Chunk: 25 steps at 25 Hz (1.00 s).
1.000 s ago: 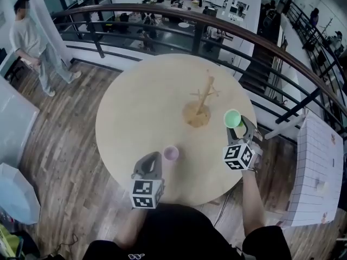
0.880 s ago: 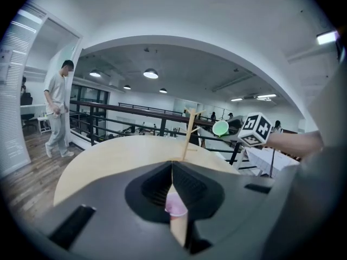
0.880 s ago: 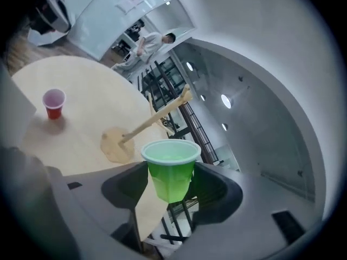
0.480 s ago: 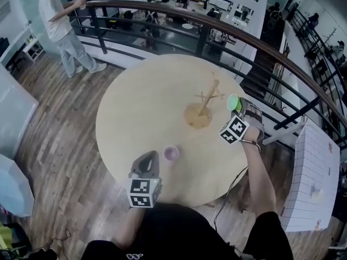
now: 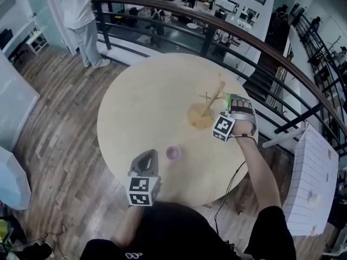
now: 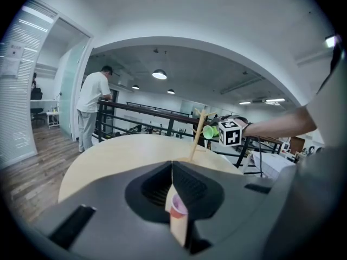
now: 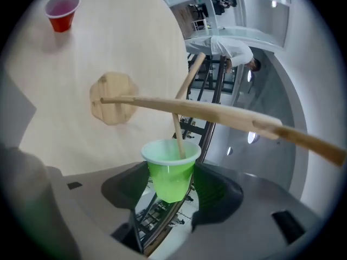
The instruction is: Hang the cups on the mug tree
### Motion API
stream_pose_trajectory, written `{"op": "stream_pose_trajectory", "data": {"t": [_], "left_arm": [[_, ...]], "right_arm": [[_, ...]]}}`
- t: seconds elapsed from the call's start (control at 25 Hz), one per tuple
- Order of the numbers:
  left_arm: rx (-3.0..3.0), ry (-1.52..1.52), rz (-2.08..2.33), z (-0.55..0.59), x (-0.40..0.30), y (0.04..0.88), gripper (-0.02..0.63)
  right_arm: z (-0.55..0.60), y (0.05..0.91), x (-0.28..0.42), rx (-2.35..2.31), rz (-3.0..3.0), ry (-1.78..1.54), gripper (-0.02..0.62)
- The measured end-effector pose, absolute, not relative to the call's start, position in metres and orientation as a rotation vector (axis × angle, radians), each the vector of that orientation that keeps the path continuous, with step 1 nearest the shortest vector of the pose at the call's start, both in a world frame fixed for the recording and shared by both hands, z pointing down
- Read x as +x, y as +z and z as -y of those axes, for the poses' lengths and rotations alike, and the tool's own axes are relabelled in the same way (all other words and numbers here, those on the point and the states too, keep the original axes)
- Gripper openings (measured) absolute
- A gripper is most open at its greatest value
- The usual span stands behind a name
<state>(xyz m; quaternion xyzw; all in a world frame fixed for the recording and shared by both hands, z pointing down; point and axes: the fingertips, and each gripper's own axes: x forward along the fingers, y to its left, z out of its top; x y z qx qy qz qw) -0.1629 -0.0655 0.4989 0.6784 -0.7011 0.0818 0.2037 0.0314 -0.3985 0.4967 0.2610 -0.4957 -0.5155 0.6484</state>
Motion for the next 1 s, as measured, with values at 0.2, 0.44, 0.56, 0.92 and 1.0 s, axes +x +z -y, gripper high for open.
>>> {"op": "stream_pose_trajectory", "data": {"t": [0.2, 0.44, 0.56, 0.92, 1.0], "left_arm": [[1.882, 0.219, 1.944, 0.067, -0.163, 0.503, 0.012], [1.872, 0.204, 1.939, 0.068, -0.171, 0.506, 0.012], [1.865, 0.198, 1.94, 0.067, -0.171, 0.509, 0.012], [1.865, 0.188, 1.918, 0.066, -0.167, 0.516, 0.012], [1.863, 0.189, 1.912, 0.065, -0.169, 0.517, 0.012]], "right_arm": [[0.388, 0.509, 0.014, 0.487, 1.036, -1.283, 0.272], [0.384, 0.518, 0.002, 0.434, 0.954, -1.336, 0.272], [0.384, 0.52, 0.005, 0.431, 0.962, -1.33, 0.273], [0.366, 0.524, 0.013, 0.438, 1.119, -1.222, 0.302], [0.354, 0.516, 0.01, 0.479, 1.241, -1.172, 0.301]]}}
